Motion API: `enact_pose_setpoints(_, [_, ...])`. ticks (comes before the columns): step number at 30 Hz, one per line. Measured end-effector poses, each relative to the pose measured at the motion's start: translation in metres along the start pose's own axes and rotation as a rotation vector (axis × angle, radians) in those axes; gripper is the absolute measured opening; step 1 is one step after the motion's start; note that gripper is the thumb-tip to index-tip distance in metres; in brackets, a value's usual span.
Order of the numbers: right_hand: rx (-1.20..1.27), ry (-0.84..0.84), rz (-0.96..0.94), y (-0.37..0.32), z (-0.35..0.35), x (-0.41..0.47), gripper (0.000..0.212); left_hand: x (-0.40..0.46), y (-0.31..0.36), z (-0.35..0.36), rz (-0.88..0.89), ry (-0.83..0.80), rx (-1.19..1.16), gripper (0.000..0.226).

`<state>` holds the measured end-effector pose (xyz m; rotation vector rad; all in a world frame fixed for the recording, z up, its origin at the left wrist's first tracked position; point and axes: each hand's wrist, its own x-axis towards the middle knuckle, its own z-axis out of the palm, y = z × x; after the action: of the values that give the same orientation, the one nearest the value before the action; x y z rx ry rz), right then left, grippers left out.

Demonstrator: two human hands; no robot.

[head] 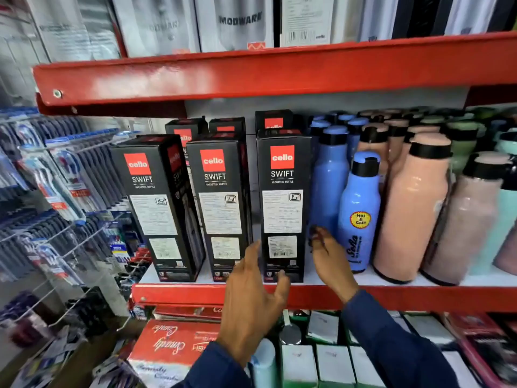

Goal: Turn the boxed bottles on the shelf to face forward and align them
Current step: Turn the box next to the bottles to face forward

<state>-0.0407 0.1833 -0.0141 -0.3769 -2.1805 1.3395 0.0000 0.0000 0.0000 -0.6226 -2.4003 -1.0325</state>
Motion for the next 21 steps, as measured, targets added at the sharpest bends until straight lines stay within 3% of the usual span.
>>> enact_pose_setpoints(6, [0.228,-0.187,0.11,0.007,0.013,0.02,0.037,-0.002,0.004,0.018,-0.071,-0.055,-0.096,0.076])
enact_pose_setpoints(9, [0.332,-0.248,0.059,0.007,0.011,0.022,0.04,0.005,0.005,0.023,-0.033,-0.021,-0.115,0.074])
enact_pose_setpoints(16, [0.309,-0.163,-0.049,-0.003,-0.015,0.008,0.036,0.016,0.002,0.029,-0.039,-0.043,-0.169,0.091])
enact_pose_setpoints(21, [0.263,-0.018,-0.097,-0.004,-0.018,-0.014,0.034,0.032,0.001,0.035,-0.024,-0.075,-0.247,0.071])
